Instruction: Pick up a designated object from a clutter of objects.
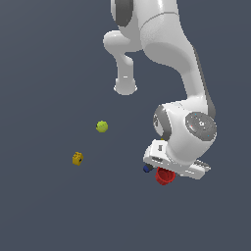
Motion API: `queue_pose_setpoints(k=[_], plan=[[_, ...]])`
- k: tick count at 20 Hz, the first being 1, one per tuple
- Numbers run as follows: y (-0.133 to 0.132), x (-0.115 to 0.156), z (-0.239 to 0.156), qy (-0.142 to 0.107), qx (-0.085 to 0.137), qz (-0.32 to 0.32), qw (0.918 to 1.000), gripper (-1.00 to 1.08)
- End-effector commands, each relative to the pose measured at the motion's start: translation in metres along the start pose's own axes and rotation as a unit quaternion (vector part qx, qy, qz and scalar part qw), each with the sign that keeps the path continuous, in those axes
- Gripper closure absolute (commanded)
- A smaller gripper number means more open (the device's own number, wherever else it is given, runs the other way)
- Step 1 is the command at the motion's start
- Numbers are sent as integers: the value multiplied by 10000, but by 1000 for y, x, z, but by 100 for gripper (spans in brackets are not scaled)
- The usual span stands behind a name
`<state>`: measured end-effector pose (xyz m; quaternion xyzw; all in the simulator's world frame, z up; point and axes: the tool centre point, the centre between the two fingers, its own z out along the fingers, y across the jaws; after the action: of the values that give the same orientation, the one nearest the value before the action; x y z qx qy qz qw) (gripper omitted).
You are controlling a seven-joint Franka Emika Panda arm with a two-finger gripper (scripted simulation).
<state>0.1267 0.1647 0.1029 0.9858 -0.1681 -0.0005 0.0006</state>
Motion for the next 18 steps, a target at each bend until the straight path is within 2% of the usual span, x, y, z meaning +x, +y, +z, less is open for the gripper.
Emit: queue_pose_setpoints(k=[1,8,18], plan=[[-3,0,4,4,6,43,10000,-92],[-3,0,11,-2,3,36,10000,-92],[-3,-1,55,4,7,51,10000,-92]])
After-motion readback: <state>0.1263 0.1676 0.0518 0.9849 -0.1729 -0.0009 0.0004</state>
